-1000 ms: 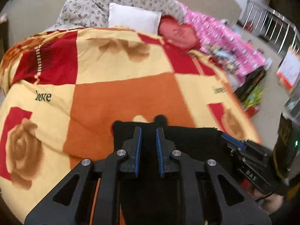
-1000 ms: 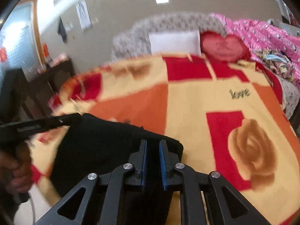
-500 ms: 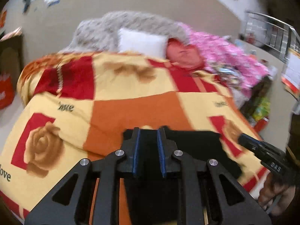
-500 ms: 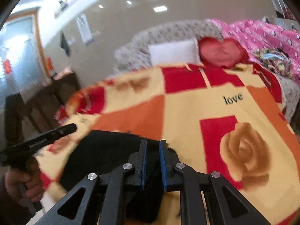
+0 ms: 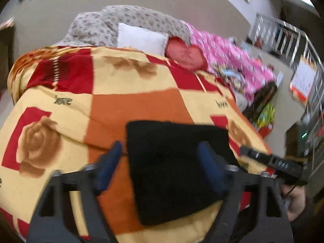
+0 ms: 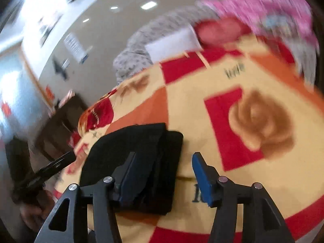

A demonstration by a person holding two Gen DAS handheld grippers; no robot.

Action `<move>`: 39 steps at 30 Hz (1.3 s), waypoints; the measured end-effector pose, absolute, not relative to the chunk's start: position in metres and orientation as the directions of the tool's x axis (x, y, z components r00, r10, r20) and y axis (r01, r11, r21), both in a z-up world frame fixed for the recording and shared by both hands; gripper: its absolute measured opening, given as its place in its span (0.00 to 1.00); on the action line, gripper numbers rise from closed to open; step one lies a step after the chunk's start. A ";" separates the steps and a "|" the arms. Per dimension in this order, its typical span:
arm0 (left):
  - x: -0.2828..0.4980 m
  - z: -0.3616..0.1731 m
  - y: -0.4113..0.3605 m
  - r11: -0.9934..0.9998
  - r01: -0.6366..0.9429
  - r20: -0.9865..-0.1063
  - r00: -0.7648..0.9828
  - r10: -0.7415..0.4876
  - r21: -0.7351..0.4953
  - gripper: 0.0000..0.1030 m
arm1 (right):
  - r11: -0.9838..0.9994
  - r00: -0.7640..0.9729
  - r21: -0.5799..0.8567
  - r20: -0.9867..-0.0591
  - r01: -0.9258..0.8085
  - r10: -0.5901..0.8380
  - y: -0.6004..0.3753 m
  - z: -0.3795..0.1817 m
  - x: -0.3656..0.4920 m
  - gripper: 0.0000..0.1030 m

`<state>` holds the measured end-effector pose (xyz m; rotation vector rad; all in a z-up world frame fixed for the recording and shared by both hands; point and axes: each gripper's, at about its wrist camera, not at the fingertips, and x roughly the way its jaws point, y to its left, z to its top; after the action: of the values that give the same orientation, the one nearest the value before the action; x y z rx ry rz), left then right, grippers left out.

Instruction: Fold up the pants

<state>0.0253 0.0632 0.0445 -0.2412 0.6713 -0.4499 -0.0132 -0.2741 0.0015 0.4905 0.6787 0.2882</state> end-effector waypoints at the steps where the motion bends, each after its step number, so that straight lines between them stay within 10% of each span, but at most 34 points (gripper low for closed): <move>1: 0.033 0.039 0.069 0.865 0.308 -0.554 0.671 -0.493 -0.397 0.79 | 0.825 0.714 0.558 -0.543 -0.086 0.442 -0.275 -0.005 -0.006 0.52; 9: 0.064 -0.006 0.068 0.706 0.238 -0.561 0.463 -0.686 -0.667 0.77 | 0.769 0.640 0.621 -0.531 -0.152 0.555 -0.261 -0.020 0.019 0.53; 13: 0.059 0.002 0.059 0.772 0.222 -0.608 0.504 -0.614 -0.595 0.41 | 0.774 0.649 0.610 -0.522 -0.168 0.553 -0.261 -0.022 0.018 0.48; 17: 0.058 0.016 0.054 0.798 0.248 -0.610 0.533 -0.586 -0.549 0.33 | 0.799 0.644 0.566 -0.538 -0.202 0.544 -0.257 -0.010 0.022 0.36; 25: 0.113 0.018 0.036 0.825 0.243 -0.626 0.552 -0.551 -0.511 0.36 | 0.808 0.670 0.541 -0.513 -0.232 0.536 -0.271 0.014 0.076 0.33; 29: 0.111 0.011 0.030 0.885 0.187 -0.678 0.581 -0.449 -0.426 0.62 | 0.817 0.633 0.560 -0.585 -0.137 0.508 -0.279 -0.009 0.098 0.34; 33: 0.086 0.025 0.021 0.951 0.172 -0.684 0.664 -0.304 -0.255 0.62 | 0.833 0.718 0.537 -0.527 -0.132 0.454 -0.284 0.011 0.067 0.35; 39: 0.045 0.040 0.006 0.993 0.106 -0.635 0.764 -0.117 -0.055 0.70 | 0.959 0.828 0.202 -0.489 -0.199 0.275 -0.249 0.036 -0.007 0.36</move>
<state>0.0446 0.0059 0.0398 -0.0165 0.6908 -0.1208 -0.0073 -0.2491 0.0361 0.1449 0.5401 0.2529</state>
